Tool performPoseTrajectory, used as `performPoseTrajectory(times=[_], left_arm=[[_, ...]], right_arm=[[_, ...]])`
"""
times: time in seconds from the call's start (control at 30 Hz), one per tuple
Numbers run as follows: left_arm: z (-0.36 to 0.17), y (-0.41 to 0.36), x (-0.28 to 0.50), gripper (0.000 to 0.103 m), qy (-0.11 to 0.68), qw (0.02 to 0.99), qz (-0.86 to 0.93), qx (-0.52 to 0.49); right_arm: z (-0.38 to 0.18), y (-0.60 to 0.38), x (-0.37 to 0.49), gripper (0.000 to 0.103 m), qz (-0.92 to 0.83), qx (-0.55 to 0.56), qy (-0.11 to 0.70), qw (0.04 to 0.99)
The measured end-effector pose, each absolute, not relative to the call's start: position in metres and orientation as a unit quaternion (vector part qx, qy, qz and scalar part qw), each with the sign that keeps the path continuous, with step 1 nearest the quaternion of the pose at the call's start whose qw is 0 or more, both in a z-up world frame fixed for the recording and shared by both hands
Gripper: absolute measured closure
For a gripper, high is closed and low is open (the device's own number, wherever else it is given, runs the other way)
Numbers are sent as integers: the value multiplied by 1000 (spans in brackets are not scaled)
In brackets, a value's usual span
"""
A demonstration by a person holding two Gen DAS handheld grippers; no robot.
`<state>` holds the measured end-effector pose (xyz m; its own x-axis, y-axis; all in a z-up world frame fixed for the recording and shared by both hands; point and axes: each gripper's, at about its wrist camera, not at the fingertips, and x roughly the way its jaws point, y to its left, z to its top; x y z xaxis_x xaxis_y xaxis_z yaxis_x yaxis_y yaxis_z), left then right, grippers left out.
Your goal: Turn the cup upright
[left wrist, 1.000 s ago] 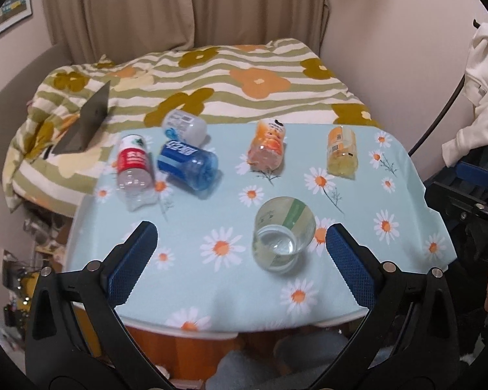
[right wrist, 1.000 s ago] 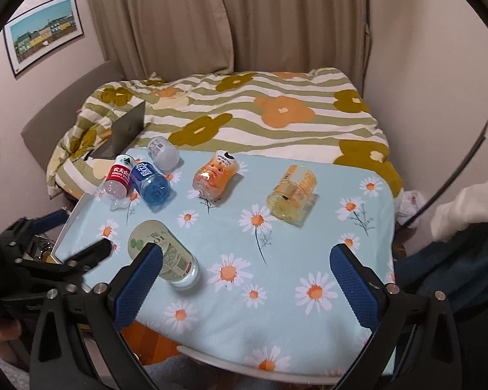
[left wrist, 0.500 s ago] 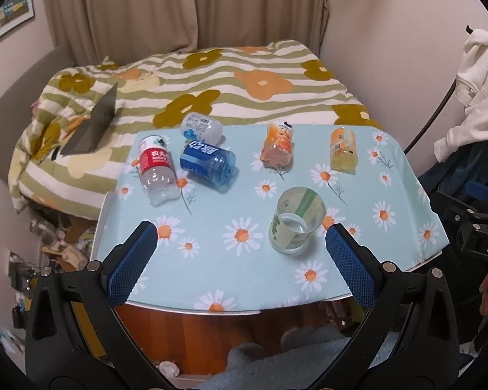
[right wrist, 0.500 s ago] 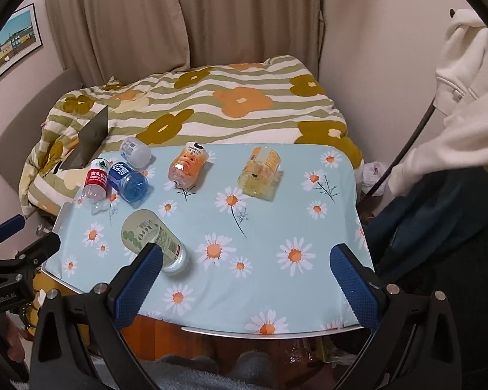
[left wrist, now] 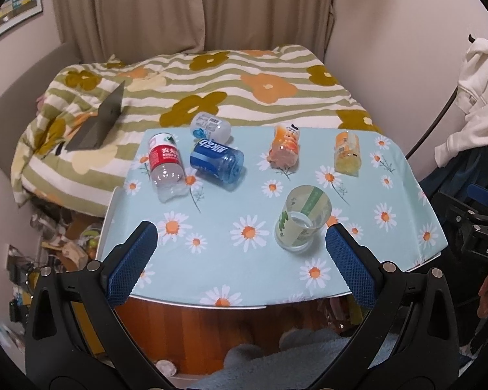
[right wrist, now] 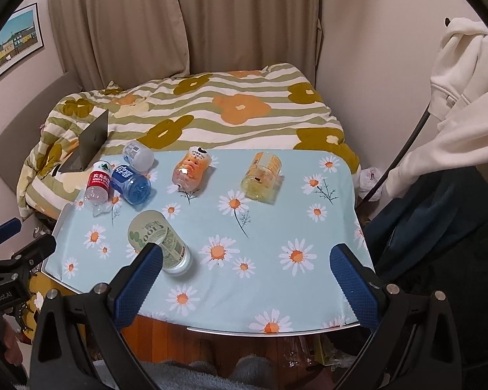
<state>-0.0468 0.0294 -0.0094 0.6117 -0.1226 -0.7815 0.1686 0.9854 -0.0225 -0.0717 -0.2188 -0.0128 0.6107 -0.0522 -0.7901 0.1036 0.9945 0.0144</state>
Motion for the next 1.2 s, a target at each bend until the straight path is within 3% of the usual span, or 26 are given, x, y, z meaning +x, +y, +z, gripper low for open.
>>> performPoseTrajectory(times=[1.2], left_arm=[[-3,29,-47,0,419,905,-64,34]], right_arm=[[-5,-223,-66,0,-43,31,432,900]])
